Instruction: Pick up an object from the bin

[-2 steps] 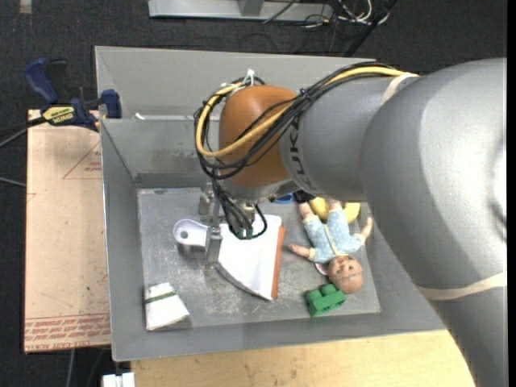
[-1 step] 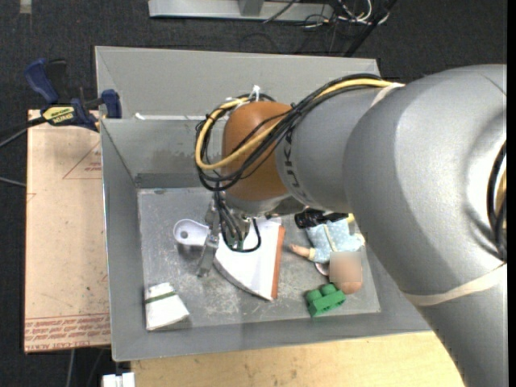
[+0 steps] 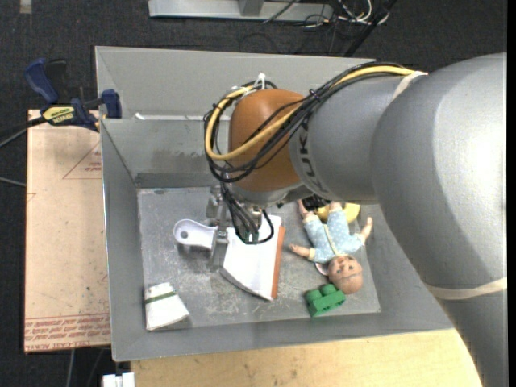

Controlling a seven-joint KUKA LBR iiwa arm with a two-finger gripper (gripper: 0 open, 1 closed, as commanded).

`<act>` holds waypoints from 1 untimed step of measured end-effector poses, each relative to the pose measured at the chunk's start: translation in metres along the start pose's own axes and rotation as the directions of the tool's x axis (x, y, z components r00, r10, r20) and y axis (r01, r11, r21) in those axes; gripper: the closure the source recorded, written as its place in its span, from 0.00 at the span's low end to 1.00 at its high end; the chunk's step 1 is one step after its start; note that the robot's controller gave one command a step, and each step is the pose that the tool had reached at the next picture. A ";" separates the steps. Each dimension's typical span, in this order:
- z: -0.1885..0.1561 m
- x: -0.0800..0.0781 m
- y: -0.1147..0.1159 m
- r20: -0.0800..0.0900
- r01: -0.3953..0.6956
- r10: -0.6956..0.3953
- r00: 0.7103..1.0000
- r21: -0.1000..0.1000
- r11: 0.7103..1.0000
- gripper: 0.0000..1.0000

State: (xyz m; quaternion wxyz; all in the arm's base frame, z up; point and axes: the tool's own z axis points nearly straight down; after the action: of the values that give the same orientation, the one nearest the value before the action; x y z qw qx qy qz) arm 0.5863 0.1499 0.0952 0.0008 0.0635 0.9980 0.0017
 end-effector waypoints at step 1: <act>0.012 0.012 -0.011 -0.002 -0.299 0.299 0.954 0.001 0.954 0.00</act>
Offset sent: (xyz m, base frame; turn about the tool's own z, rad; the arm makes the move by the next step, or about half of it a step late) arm -0.0089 -0.0056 -0.0252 0.1950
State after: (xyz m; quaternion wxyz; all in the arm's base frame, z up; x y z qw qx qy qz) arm 0.5734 0.1409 0.0832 -0.0006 0.2139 0.9769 0.0015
